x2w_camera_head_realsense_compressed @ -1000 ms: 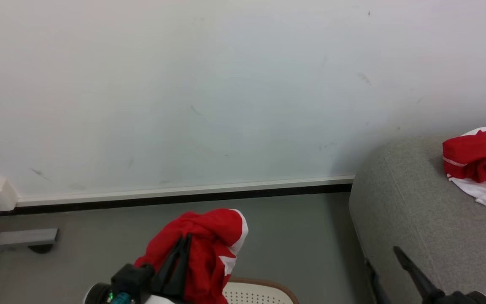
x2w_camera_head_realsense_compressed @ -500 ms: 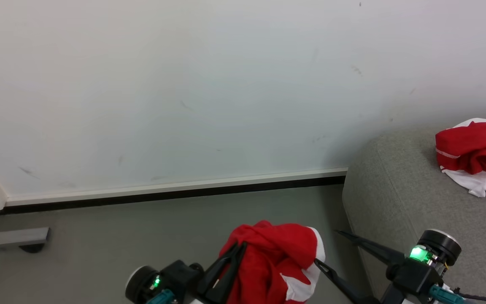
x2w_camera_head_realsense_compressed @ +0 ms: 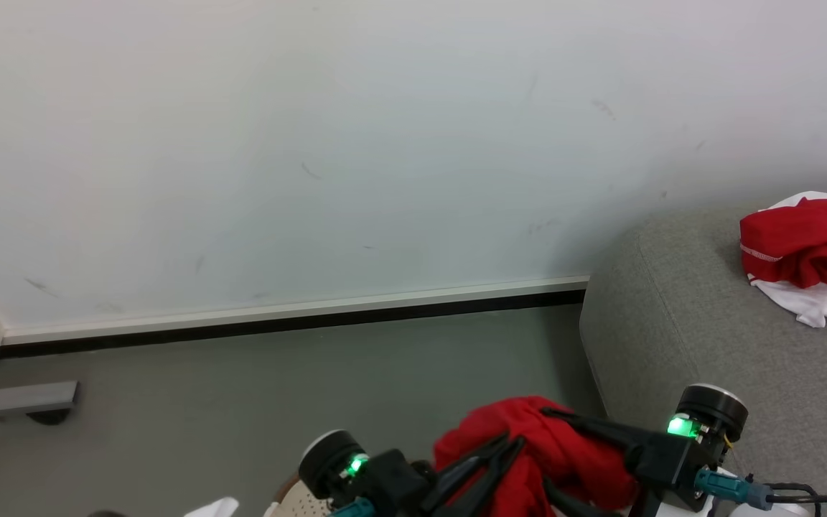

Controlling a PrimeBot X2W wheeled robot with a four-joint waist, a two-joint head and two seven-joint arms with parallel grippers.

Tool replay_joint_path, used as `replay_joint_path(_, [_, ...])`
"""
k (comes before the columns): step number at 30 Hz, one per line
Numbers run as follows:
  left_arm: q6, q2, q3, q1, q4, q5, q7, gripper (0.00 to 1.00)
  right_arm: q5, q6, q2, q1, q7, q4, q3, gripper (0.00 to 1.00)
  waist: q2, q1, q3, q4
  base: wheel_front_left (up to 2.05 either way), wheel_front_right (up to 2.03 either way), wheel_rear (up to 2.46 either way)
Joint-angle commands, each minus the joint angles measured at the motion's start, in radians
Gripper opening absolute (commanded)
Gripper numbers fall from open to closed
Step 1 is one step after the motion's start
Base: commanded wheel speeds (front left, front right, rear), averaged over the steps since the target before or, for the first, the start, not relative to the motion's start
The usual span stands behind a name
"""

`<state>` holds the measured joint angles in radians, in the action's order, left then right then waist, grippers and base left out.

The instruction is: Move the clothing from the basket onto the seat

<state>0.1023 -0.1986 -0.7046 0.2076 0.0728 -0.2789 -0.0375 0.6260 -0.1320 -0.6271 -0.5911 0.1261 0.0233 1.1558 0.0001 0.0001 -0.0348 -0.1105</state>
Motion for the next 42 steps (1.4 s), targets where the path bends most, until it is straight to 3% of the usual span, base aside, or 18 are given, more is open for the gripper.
replay_joint_path(1, [0.005, -0.002, -0.009, 0.015, 0.004, -0.013, -0.01, 0.0, 0.013, 0.002, 0.001, -0.014, 0.01, 0.007, 0.011, 1.0, -0.0001, -0.0001, 0.0, 0.0, 0.0, 0.0, 0.0])
replay_joint_path(6, [0.018, -0.01, -0.042, 0.031, -0.001, -0.044, -0.021, 0.0, 0.071, 0.002, 0.017, -0.029, 0.032, 0.041, 0.058, 1.0, -0.0001, -0.0001, 0.0, -0.006, 0.0, 0.0, 0.0])
replay_joint_path(7, [0.018, -0.01, -0.044, 0.032, -0.002, -0.049, -0.022, 0.0, 0.086, 0.002, 0.021, -0.028, 0.038, 0.047, 0.06, 0.57, -0.0001, -0.0001, 0.0, -0.007, 0.0, 0.0, 0.0])
replay_joint_path(8, [0.018, -0.011, -0.045, 0.033, -0.004, -0.052, -0.025, 0.0, 0.099, 0.002, 0.024, -0.026, 0.046, 0.058, 0.058, 0.22, -0.0001, -0.0001, 0.001, -0.009, 0.0, 0.0, 0.0])
replay_joint_path(9, [0.019, -0.013, -0.047, 0.033, -0.006, -0.053, -0.028, 0.0, 0.113, 0.002, 0.027, -0.024, 0.051, 0.063, 0.063, 0.0, -0.0001, -0.0001, 0.001, -0.009, 0.0, 0.0, 0.0])
replay_joint_path(17, [0.01, -0.019, -0.039, 0.029, -0.04, -0.068, -0.039, 0.0, 0.187, 0.002, 0.029, -0.039, 0.089, 0.093, 0.069, 0.0, -0.0001, -0.0001, 0.007, -0.023, 0.0, 0.0, 0.0])
replay_joint_path(18, [0.005, -0.021, -0.036, 0.031, -0.046, -0.064, -0.044, 0.14, 0.193, 0.002, 0.027, -0.04, 0.095, 0.097, 0.061, 0.0, -0.0001, -0.0001, 0.008, -0.028, 0.0, 0.0, 0.0])
replay_joint_path(19, [0.0, -0.021, -0.032, 0.03, -0.05, -0.063, -0.049, 0.37, 0.2, 0.002, 0.025, -0.041, 0.1, 0.1, 0.056, 0.0, -0.0001, -0.0001, 0.009, -0.033, 0.0, 0.0, 0.0])
replay_joint_path(21, [-0.007, -0.021, -0.03, 0.027, -0.062, -0.062, -0.059, 1.0, 0.204, 0.002, 0.015, -0.042, 0.108, 0.107, 0.042, 0.0, -0.0001, -0.0001, 0.009, -0.045, 0.0, 0.0, 0.0])
replay_joint_path(32, [-0.033, -0.014, -0.025, 0.017, -0.126, -0.061, -0.097, 1.0, 0.189, 0.002, -0.048, -0.024, 0.133, 0.106, -0.065, 0.0, -0.0001, -0.0001, 0.026, -0.194, 0.0, 0.0, 0.0])
replay_joint_path(42, [-0.037, 0.001, -0.035, 0.047, -0.168, -0.062, -0.114, 1.0, 0.155, 0.002, -0.086, 0.027, 0.14, 0.113, -0.225, 0.0, -0.0001, -0.0001, 0.073, -0.332, 0.0, 0.0, 0.0])
